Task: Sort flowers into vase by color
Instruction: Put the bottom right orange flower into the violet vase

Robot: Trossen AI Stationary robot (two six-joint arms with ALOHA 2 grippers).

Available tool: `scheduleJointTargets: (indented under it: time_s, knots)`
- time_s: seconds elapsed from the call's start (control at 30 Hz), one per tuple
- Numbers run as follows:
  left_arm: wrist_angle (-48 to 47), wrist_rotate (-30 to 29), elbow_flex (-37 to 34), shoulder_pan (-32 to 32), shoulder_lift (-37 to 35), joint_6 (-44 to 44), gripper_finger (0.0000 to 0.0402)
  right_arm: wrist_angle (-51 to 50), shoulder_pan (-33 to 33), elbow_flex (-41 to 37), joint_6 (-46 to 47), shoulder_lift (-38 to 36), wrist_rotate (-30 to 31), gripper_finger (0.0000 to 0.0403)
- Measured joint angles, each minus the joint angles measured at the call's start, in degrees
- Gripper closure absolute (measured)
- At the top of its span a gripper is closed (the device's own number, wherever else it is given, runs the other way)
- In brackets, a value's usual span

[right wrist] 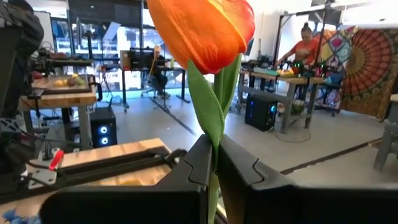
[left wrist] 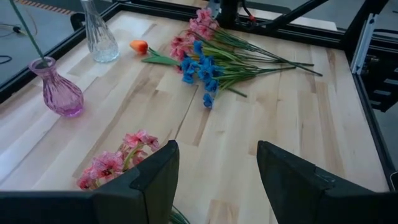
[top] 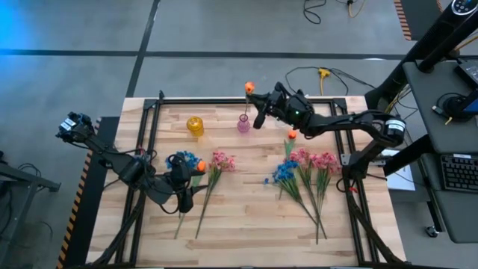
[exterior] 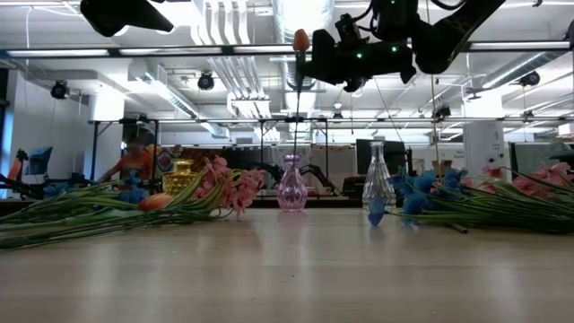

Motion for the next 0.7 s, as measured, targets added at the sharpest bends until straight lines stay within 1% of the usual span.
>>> scheduleJointTargets:
  time_s: [0.7]
  knots:
    - [-0.4, -0.1, 0.0, 0.0, 0.0, 0.0, 0.0202, 0.0, -0.1, 0.0, 2.1, 0.9, 0.0, 0.0389]
